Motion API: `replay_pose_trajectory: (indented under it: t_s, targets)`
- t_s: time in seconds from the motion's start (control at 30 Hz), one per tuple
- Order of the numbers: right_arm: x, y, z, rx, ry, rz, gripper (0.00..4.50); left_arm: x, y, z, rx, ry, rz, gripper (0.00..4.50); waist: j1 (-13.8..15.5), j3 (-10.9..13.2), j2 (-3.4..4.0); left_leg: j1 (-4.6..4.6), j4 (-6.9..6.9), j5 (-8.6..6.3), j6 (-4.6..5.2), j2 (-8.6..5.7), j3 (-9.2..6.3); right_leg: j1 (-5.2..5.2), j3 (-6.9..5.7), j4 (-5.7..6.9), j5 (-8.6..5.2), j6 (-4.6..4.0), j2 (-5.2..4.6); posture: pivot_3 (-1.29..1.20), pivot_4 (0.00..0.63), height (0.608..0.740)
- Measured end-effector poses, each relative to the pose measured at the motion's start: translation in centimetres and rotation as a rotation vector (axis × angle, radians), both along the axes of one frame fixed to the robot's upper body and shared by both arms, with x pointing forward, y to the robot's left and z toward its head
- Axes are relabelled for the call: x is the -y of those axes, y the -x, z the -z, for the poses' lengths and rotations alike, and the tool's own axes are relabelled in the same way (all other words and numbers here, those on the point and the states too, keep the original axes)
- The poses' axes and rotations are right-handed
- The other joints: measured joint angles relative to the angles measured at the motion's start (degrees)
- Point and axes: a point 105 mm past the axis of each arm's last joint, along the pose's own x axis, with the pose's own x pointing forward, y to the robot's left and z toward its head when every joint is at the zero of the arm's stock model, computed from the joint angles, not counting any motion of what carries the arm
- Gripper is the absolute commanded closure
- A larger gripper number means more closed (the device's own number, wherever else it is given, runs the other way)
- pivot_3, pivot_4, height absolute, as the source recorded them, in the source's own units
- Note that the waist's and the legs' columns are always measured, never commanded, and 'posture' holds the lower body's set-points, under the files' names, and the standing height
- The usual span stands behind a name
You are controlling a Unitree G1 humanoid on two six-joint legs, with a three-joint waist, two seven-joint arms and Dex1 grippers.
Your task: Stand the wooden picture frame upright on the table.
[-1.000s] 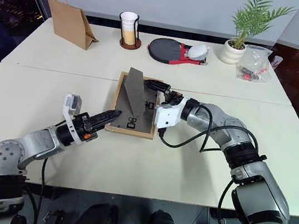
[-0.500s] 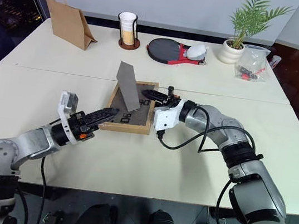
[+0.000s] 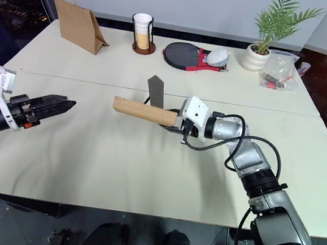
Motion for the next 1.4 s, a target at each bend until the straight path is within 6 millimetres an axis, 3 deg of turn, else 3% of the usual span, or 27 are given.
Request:
replay_pose_trajectory:
  t_s: [0.13, 0.2, 0.33, 0.53, 0.67, 0.7, 0.73, 0.87, 0.9, 1.03, 1.13, 1.23, 1.4]
  targets:
    - [-0.3, 0.8, -0.1, -0.368, -0.043, -0.076, 3.21, 2.6, -0.2, 1.6, -0.013, -0.034, 0.074, 0.06, -0.24, 0.00, 0.00, 0.00, -0.02, 0.00, 0.00, 0.04, -0.01, -0.06, 0.05, 0.02, 0.00, -0.01, -0.01, 0.00, 0.150, 0.740]
    - [-0.4, 0.4, -0.1, -0.452, -0.059, -0.076, 3.21, 3.6, -0.1, 1.9, -0.013, -0.042, 0.103, 0.06, -0.39, 0.00, 0.00, -0.02, -0.09, 0.00, -0.01, 0.06, -0.01, -0.13, 0.06, 0.04, 0.01, -0.02, 0.00, 0.00, 0.150, 0.740]
    - [-0.8, -0.9, 1.0, -0.574, -0.074, -0.058, 3.21, 4.6, -0.2, 1.6, 0.015, -0.055, 0.109, 0.06, -0.50, 0.00, 0.01, -0.08, -0.14, 0.00, -0.01, 0.06, 0.06, -0.27, 0.09, 0.08, 0.01, -0.01, 0.04, 0.00, 0.150, 0.740]
    - [-1.2, -2.0, 4.3, -0.707, -0.033, -0.028, 3.21, 5.9, 0.1, 1.8, 0.016, -0.050, 0.127, 0.06, -0.35, 0.00, 0.00, -0.13, -0.09, 0.00, -0.01, 0.02, 0.13, -0.29, 0.08, 0.09, 0.02, 0.01, 0.05, 0.00, 0.150, 0.740]
    - [-1.5, -2.2, 4.3, -0.725, -0.004, -0.047, 3.21, 6.3, 0.4, 1.7, 0.020, -0.056, 0.140, 0.06, -0.39, -0.01, 0.00, -0.10, -0.07, 0.00, -0.01, 0.03, 0.11, -0.28, 0.08, 0.14, 0.02, 0.01, 0.07, 0.00, 0.150, 0.740]
    - [-1.4, -2.2, 4.4, -0.735, 0.002, -0.050, 2.37, 6.3, 0.4, 1.7, 0.018, -0.058, 0.139, 0.00, -0.39, -0.01, 0.00, -0.10, -0.08, 0.00, -0.01, 0.03, 0.11, -0.28, 0.08, 0.14, 0.02, 0.01, 0.07, 0.00, 0.150, 0.740]
    - [-1.4, -2.1, 4.8, -0.749, 0.014, -0.049, 2.04, 6.4, 0.4, 1.7, 0.019, -0.059, 0.140, 0.00, -0.39, -0.01, 0.00, -0.10, -0.08, 0.00, -0.01, 0.03, 0.11, -0.28, 0.08, 0.13, 0.02, 0.01, 0.07, 0.00, 0.150, 0.740]
    - [-0.7, -1.8, 6.1, -0.775, 0.043, -0.020, 0.07, 6.6, 0.4, 1.8, 0.018, -0.056, 0.140, 0.00, -0.38, 0.00, 0.01, -0.11, -0.08, 0.00, -0.01, 0.03, 0.11, -0.29, 0.08, 0.13, 0.02, 0.01, 0.05, 0.00, 0.150, 0.740]
    - [-0.2, -1.9, 6.1, -0.760, 0.048, -0.010, 0.07, 6.6, 0.5, 1.8, 0.018, -0.058, 0.141, 0.00, -0.30, 0.00, 0.01, -0.11, -0.08, 0.00, -0.01, 0.02, 0.11, -0.29, 0.08, 0.13, 0.02, 0.01, 0.04, 0.00, 0.150, 0.740]
    - [3.3, -1.9, 5.0, -0.648, 0.080, 0.076, 0.07, 6.5, 0.8, 2.1, 0.006, -0.077, 0.145, 0.00, 0.01, 0.00, 0.01, -0.13, -0.08, -0.01, -0.01, -0.02, 0.10, -0.28, 0.08, 0.10, 0.02, 0.01, -0.01, 0.00, 0.150, 0.740]
    - [6.6, -0.8, 2.9, -0.563, 0.080, 0.168, 0.07, 6.0, 1.0, 2.1, 0.002, -0.097, 0.140, 0.00, -0.02, 0.00, 0.01, -0.17, -0.12, -0.02, -0.01, 0.00, 0.08, -0.33, 0.08, 0.08, 0.01, 0.01, -0.01, 0.00, 0.150, 0.740]
    - [8.2, 0.7, 0.4, -0.466, 0.082, 0.220, 0.07, 6.0, 1.2, 1.4, 0.025, -0.091, 0.153, 0.00, -0.28, 0.02, 0.06, -0.10, -0.13, -0.02, -0.01, 0.05, 0.10, -0.33, 0.11, 0.12, 0.01, 0.00, 0.04, 0.00, 0.150, 0.740]
    - [9.1, 3.4, -2.8, -0.340, 0.086, 0.280, 0.07, 5.7, 1.6, 1.3, 0.031, -0.130, 0.163, 0.00, -0.31, 0.02, 0.06, -0.07, -0.12, -0.01, -0.02, 0.06, 0.10, -0.32, 0.11, 0.13, 0.00, -0.02, 0.07, 0.00, 0.150, 0.740]
